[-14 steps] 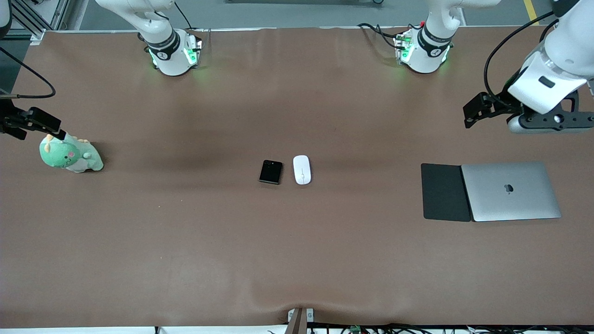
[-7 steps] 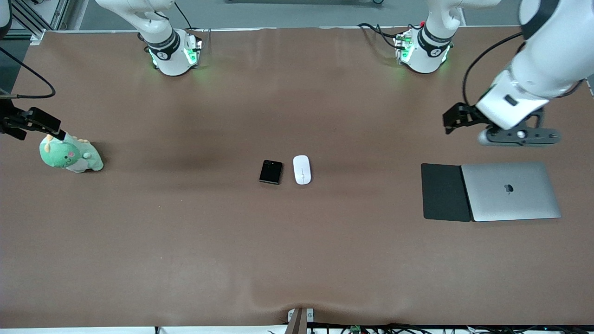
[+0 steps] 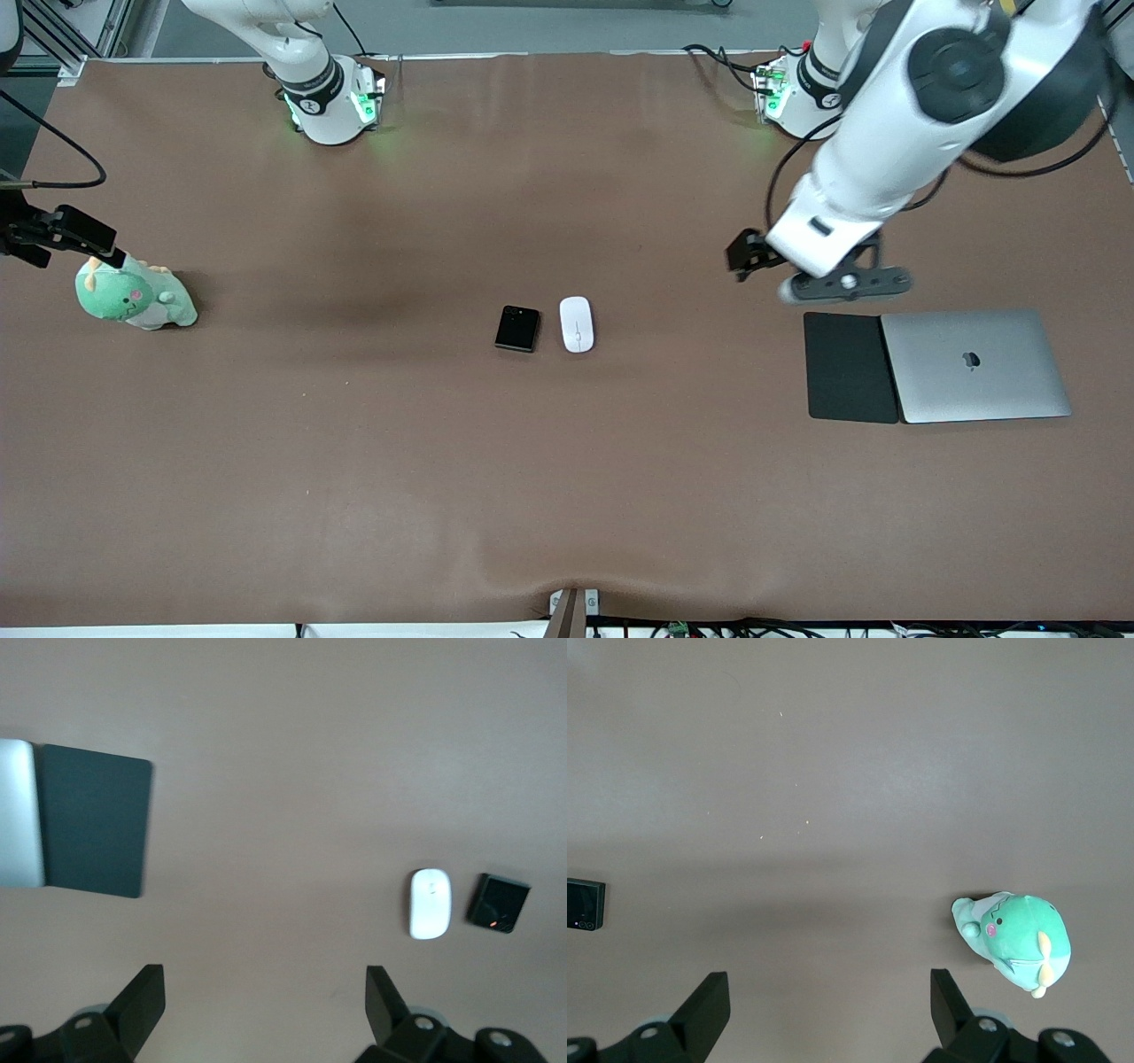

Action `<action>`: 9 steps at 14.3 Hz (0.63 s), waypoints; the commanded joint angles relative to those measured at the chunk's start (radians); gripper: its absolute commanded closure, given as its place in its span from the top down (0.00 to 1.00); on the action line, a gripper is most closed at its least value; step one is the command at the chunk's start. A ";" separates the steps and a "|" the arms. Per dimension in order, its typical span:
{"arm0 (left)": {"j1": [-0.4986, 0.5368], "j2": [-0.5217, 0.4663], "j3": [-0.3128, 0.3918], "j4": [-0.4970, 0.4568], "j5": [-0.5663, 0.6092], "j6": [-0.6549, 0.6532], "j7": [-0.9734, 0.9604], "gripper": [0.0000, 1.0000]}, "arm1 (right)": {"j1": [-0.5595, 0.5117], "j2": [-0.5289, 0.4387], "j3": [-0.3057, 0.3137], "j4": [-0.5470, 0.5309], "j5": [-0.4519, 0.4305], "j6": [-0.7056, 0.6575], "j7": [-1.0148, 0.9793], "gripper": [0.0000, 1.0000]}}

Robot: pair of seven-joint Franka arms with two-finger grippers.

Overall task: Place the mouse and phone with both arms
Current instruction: 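Move the left gripper over the white mouse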

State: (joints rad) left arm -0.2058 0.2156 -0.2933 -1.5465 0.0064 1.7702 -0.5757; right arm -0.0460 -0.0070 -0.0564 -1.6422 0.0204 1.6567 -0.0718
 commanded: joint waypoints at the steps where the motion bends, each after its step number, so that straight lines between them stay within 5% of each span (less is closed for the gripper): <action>1: 0.002 0.083 -0.084 0.026 0.085 0.055 -0.154 1.00 | -0.008 -0.007 0.006 -0.007 0.007 0.006 -0.003 1.00; 9: -0.012 0.352 -0.277 0.026 0.358 0.281 -0.631 1.00 | -0.006 -0.007 0.007 -0.010 0.007 0.006 -0.003 1.00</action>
State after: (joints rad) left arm -0.2135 0.4938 -0.5361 -1.5469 0.2954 2.0120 -1.1081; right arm -0.0459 -0.0070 -0.0557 -1.6434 0.0204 1.6568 -0.0718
